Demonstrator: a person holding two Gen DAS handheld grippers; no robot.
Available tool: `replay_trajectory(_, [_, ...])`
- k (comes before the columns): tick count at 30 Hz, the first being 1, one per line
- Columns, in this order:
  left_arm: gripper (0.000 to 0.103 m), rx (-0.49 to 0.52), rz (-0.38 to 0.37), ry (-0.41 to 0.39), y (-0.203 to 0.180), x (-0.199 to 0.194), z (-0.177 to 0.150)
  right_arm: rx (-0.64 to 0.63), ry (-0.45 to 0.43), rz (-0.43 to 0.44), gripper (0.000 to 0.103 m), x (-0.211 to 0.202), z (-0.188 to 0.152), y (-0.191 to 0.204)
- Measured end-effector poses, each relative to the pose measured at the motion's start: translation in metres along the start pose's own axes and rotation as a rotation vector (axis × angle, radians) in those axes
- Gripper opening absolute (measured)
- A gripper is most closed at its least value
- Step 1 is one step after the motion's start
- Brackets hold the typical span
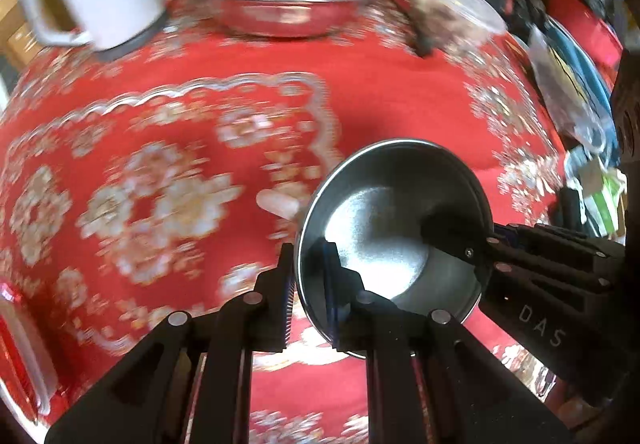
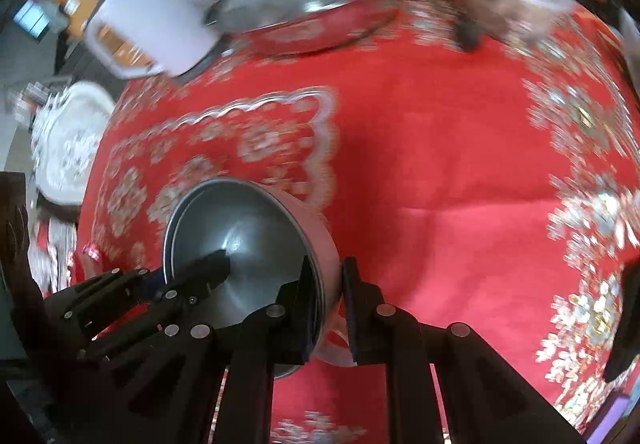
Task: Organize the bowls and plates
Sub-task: 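Carry the grey pot over the stack topped by the red glass bowl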
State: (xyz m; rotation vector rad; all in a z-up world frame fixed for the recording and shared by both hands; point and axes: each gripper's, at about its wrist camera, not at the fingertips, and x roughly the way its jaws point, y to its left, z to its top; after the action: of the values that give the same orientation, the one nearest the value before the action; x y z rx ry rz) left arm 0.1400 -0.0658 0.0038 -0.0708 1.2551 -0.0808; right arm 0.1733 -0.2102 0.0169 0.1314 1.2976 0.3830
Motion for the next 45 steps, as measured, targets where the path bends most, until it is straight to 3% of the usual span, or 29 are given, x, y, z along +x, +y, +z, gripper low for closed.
replay_trajectory(10, [0.011, -0.195, 0.077, -0.048, 0.107, -0.039, -0.031, -0.211, 0.050, 0.064, 0.013, 0.026, -0.002, 0.129])
replay_trajectory(18, [0.011, -0.301, 0.128, -0.081, 0.171, -0.064, -0.060, -0.335, 0.067, 0.095, 0.013, 0.035, -0.011, 0.205])
replay_trajectory(35, [0.011, -0.411, 0.165, -0.136, 0.235, -0.106, -0.090, -0.489, 0.071, 0.100, 0.013, 0.029, -0.025, 0.290])
replay_trajectory(45, [0.011, -0.520, 0.215, -0.135, 0.293, -0.125, -0.127, -0.616, 0.124, 0.132, 0.014, 0.050, -0.050, 0.366])
